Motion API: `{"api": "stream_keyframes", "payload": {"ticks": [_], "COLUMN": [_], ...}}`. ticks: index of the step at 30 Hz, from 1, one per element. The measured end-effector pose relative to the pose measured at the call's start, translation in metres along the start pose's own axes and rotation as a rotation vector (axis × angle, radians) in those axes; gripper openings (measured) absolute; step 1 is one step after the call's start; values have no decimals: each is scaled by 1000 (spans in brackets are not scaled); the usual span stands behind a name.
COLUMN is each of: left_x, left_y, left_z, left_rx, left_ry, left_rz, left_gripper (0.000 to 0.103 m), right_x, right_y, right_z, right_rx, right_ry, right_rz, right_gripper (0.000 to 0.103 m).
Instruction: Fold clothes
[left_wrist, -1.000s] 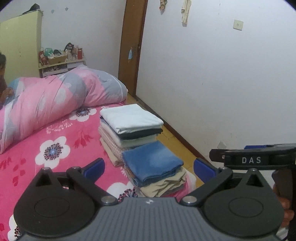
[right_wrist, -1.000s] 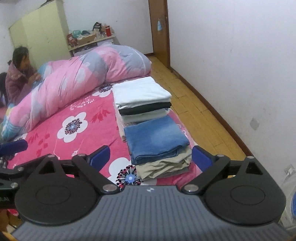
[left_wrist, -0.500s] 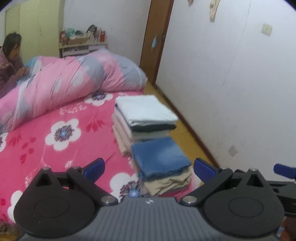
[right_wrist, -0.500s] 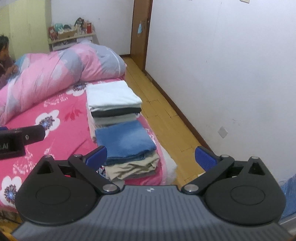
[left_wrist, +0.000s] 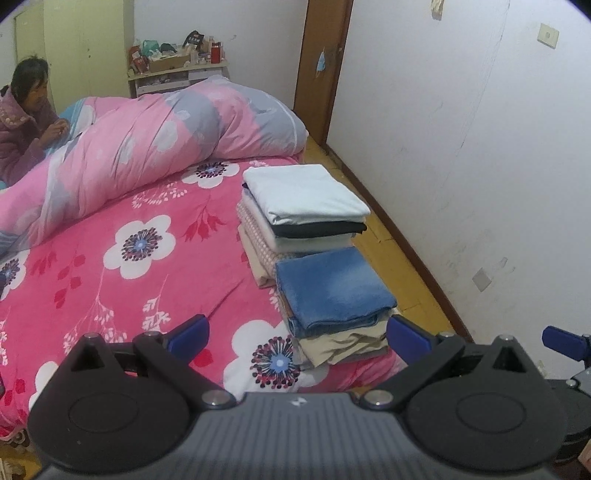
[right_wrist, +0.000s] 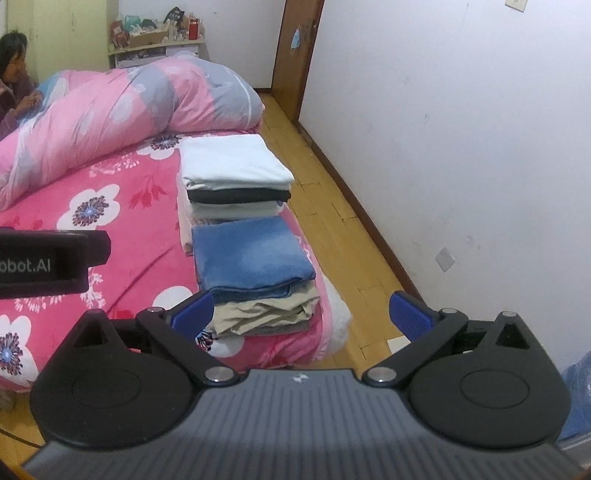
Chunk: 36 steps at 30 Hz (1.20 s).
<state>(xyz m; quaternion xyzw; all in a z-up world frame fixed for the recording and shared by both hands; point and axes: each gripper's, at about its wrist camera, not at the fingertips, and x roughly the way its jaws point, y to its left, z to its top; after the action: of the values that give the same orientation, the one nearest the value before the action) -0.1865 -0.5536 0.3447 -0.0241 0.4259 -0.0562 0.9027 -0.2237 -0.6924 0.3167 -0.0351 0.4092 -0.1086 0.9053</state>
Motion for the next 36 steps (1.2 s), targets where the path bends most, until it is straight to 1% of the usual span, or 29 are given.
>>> {"api": "stream_keyframes", "payload": {"ticks": [12, 20, 36], "left_x": [-3, -2, 3], "left_y": [-4, -4, -15], "left_z": [-5, -6, -9], "left_rx": [1, -7, 9], "left_ry": [15, 30, 50], "left_rz": [20, 13, 0], "left_gripper": [102, 102, 102], "right_x": [2, 2, 6], "right_y": [2, 0, -9], "right_z": [-4, -6, -11], "right_rx": [1, 3, 5], "right_ry": [17, 25, 43], "right_rz": [31, 30, 13], "right_gripper": [102, 102, 102]}}
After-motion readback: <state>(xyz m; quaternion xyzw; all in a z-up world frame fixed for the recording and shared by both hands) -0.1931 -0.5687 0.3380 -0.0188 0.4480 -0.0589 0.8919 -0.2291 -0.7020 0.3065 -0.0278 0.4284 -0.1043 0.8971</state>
